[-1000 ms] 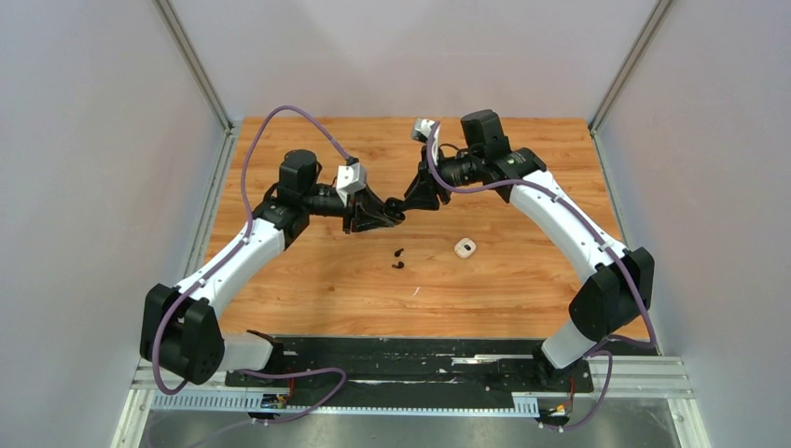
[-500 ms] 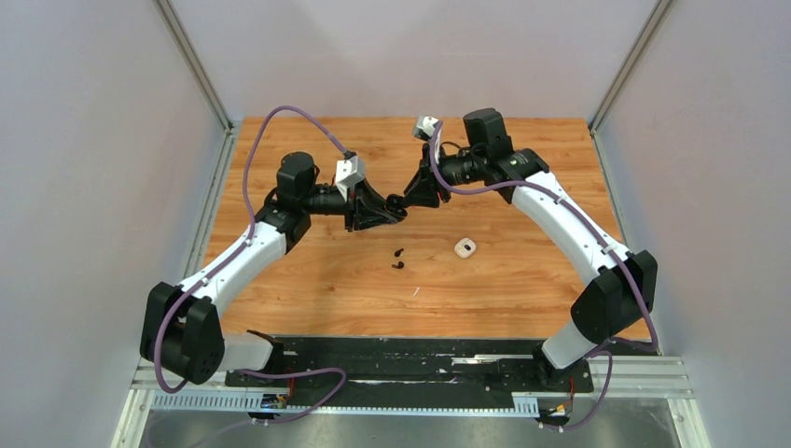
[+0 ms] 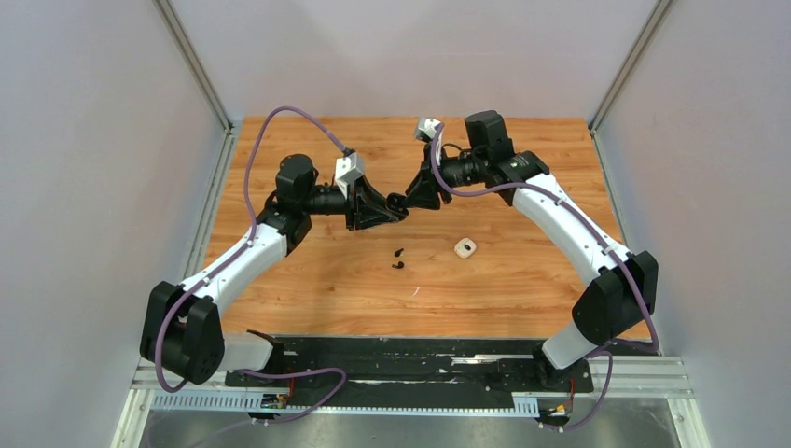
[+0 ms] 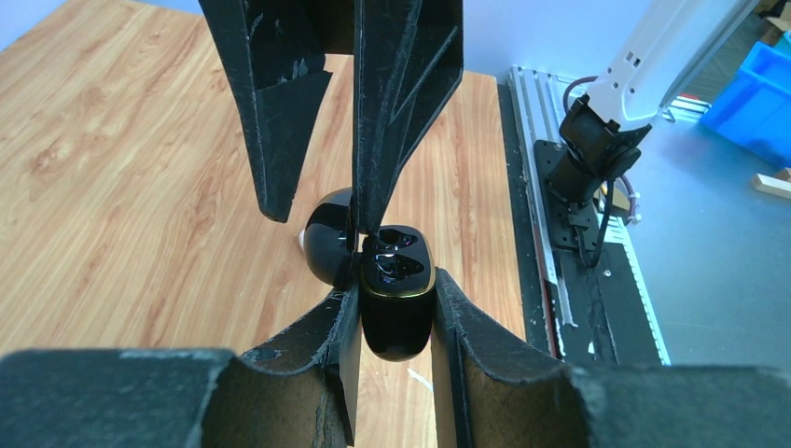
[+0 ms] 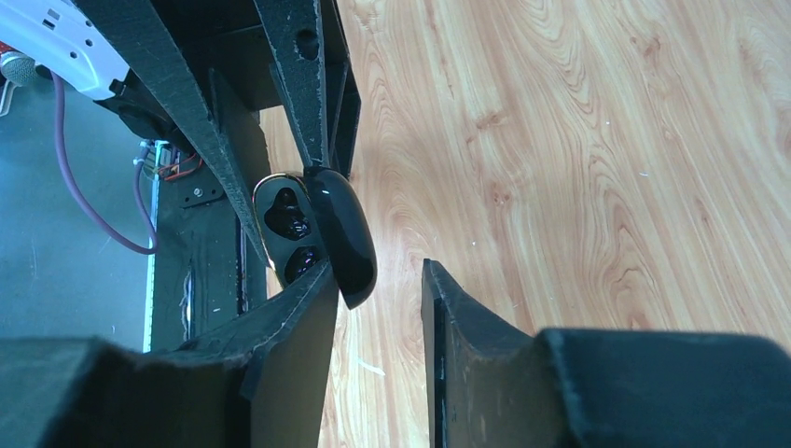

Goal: Insert the wireless bluetooth earbuds into the charging case
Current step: Open the charging case at the center of the board, then pass from the left arm to the right

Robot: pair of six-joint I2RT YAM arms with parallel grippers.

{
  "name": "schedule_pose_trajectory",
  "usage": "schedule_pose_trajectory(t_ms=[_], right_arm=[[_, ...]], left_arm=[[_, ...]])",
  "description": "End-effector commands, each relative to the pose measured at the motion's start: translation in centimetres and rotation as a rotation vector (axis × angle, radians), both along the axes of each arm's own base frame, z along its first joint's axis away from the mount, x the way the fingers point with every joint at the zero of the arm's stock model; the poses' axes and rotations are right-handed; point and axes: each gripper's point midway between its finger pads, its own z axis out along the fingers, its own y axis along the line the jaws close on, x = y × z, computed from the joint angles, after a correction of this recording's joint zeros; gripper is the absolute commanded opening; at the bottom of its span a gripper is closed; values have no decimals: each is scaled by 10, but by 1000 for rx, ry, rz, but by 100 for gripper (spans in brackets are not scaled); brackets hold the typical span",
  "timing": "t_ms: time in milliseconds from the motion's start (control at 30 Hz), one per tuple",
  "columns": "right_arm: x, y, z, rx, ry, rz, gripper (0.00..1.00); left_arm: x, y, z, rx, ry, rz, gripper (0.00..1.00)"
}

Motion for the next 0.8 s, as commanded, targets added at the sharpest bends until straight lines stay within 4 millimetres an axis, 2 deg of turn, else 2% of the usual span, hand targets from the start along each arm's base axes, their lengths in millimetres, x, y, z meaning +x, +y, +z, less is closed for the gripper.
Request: schedule_pose_trajectory(t_ms=[0, 233, 300, 433, 467, 500, 533, 633, 700, 733, 767], right_arm=[[1, -3, 11, 17, -59, -6, 36], [-3, -2, 12, 28, -50, 16, 16], [-6, -2, 11, 32, -36, 22, 15], [-10, 0, 10, 34, -27, 23, 19], [-11, 1, 10, 36, -26, 28, 15], [-11, 2, 11, 37, -33, 30, 3], [-11, 3, 12, 36, -41, 28, 0], [-8, 4, 16, 27, -90, 19, 0], [0, 4, 17, -3, -162, -12, 0], [4, 3, 18, -19, -200, -23, 0], [7, 2, 18, -35, -232, -31, 0]], left_arm=[[-3, -4, 13, -33, -49, -19, 0], [-1, -4, 13, -33, -50, -8, 0], [0, -4, 13, -33, -49, -2, 0], [2, -4, 10, -29, -43, 15, 0], [3, -3, 9, -28, -42, 18, 0], [3, -3, 8, -25, -37, 24, 0], [4, -3, 7, -24, -35, 27, 0], [10, -2, 4, -15, -21, 75, 0], [14, 0, 2, -7, -5, 109, 13], [15, 0, 2, -5, 4, 122, 25], [17, 2, 0, 4, 17, 142, 29]])
